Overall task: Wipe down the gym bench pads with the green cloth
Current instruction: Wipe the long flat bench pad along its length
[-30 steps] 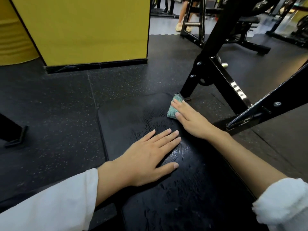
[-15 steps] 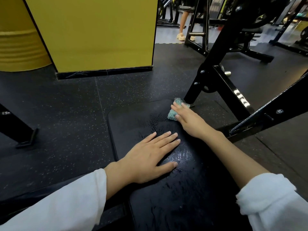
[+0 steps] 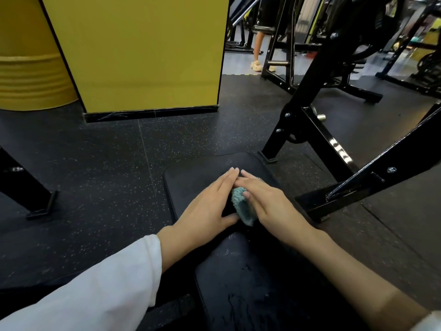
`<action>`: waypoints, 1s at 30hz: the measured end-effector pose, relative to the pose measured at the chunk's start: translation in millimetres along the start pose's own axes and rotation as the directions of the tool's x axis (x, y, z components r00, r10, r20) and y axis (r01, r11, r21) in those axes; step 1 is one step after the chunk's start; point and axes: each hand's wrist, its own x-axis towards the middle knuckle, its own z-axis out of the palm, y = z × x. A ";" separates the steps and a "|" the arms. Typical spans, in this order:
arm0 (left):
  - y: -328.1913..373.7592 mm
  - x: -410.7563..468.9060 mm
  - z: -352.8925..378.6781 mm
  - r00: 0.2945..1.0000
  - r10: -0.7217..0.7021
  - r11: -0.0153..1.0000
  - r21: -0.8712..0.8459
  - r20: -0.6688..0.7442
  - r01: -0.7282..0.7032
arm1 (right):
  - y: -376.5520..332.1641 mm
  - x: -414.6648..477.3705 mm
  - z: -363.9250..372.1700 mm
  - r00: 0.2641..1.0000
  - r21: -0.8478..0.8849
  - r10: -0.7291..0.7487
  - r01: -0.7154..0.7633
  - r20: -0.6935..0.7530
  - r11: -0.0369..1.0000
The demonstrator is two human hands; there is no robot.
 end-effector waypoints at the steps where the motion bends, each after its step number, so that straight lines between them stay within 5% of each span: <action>1: -2.2 -0.7 -3.4 0.999 -0.006 1.000 -0.015 -0.031 0.006 | -4.5 3.0 1.9 1.000 -0.003 -0.021 0.021 -0.015 1.000; 4: -15.5 -3.4 -14.7 0.993 -0.026 1.000 0.003 -0.113 0.026 | -13.8 13.0 8.9 0.998 -0.036 -0.068 0.068 -0.010 0.997; 10: -50.1 -23.9 -26.8 0.993 -0.107 0.993 0.052 -0.059 0.110 | -25.0 6.5 31.1 0.937 -0.292 0.044 0.063 0.347 0.954; 16: -32.2 -10.9 -23.4 0.998 -0.013 0.999 0.030 -0.065 0.015 | -14.9 -14.3 9.2 0.983 -0.284 0.110 -0.066 0.144 0.956; 22: -14.9 11.6 9.8 0.959 -0.007 0.934 0.345 0.282 -0.094 | 11.1 -29.1 -13.0 0.959 -0.308 0.263 -0.221 0.101 0.925; 30: -31.9 -13.0 -4.2 0.976 -0.110 0.883 0.469 0.186 0.010 | 3.0 -25.3 4.5 0.956 -0.335 0.243 -0.179 0.161 0.925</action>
